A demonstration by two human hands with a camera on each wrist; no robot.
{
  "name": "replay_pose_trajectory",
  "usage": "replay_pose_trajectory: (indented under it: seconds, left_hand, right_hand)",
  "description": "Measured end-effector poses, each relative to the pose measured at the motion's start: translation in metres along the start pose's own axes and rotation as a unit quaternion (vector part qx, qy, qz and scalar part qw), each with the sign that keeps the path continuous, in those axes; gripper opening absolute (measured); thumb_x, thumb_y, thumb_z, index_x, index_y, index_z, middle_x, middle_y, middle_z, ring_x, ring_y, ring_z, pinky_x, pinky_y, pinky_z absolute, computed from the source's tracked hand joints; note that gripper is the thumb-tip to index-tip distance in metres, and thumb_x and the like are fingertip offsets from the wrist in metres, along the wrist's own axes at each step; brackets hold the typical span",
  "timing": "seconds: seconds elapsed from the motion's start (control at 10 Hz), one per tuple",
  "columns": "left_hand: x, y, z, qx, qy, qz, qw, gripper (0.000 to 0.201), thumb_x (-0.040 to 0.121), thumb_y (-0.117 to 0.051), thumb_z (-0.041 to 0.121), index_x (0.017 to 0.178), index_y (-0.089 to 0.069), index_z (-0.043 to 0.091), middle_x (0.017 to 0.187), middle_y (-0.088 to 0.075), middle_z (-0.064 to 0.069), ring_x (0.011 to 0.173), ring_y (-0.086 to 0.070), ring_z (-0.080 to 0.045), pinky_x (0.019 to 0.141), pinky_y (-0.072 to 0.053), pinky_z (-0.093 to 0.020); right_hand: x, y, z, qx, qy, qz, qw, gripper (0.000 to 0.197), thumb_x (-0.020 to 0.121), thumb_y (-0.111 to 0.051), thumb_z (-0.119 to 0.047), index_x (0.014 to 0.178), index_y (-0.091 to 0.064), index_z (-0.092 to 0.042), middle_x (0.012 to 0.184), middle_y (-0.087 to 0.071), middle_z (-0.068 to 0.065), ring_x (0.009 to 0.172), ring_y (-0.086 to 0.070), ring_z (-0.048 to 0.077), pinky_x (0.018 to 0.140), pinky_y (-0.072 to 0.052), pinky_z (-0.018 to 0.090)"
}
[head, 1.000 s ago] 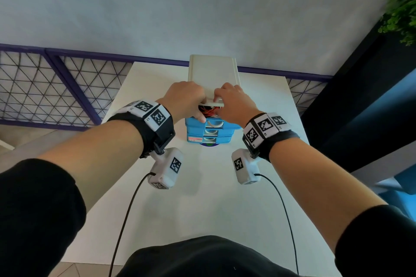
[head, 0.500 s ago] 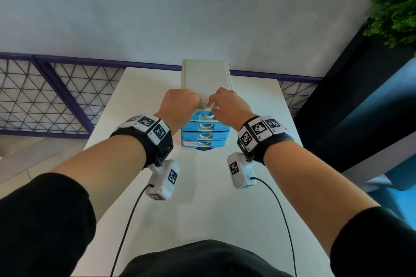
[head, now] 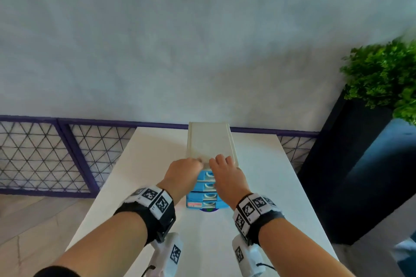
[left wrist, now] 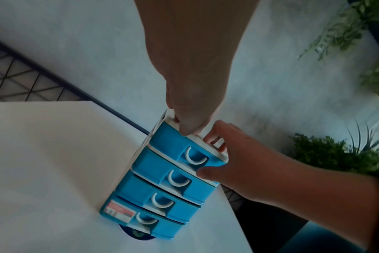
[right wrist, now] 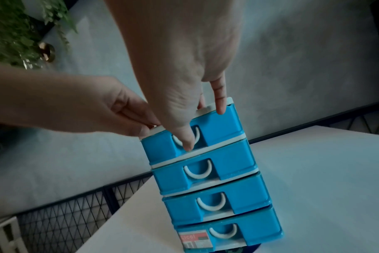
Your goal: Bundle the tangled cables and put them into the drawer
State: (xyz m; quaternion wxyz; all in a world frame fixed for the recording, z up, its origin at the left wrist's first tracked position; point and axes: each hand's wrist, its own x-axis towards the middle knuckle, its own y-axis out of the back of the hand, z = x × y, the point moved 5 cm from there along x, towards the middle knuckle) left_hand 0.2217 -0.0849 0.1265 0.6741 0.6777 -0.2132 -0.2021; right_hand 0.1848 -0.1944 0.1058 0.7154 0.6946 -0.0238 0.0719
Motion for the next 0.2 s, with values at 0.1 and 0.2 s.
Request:
replay_pose_trajectory:
  seconds: [0.1,0.2]
  left_hand:
    - [-0.008,-0.008,-0.006,-0.086,-0.031,-0.010,0.996,0.053,0.092,-0.043,0.013,0.141,-0.035,0.029,0.144,-0.044,0.004,0.120,-0.054,-0.026,0.098,-0.047,-0.038]
    - [-0.014,-0.039,-0.020,-0.176,-0.026,-0.094,0.980,0.072,0.082,-0.036,0.060,0.148,-0.022,0.034,0.154,-0.009,0.020,0.143,-0.027,-0.015,0.116,-0.026,-0.031]
  right_hand:
    - [-0.006,0.005,0.007,0.060,0.019,0.005,0.998,0.044,0.089,-0.057,-0.022,0.129,-0.039,-0.018,0.132,-0.038,0.001,0.118,-0.042,0.023,0.088,-0.049,0.035]
    - [-0.026,0.018,0.017,0.133,0.003,0.031,0.991,0.041,0.092,-0.042,-0.035,0.133,-0.039,-0.032,0.139,-0.035,-0.009,0.124,-0.046,0.011,0.091,-0.048,0.026]
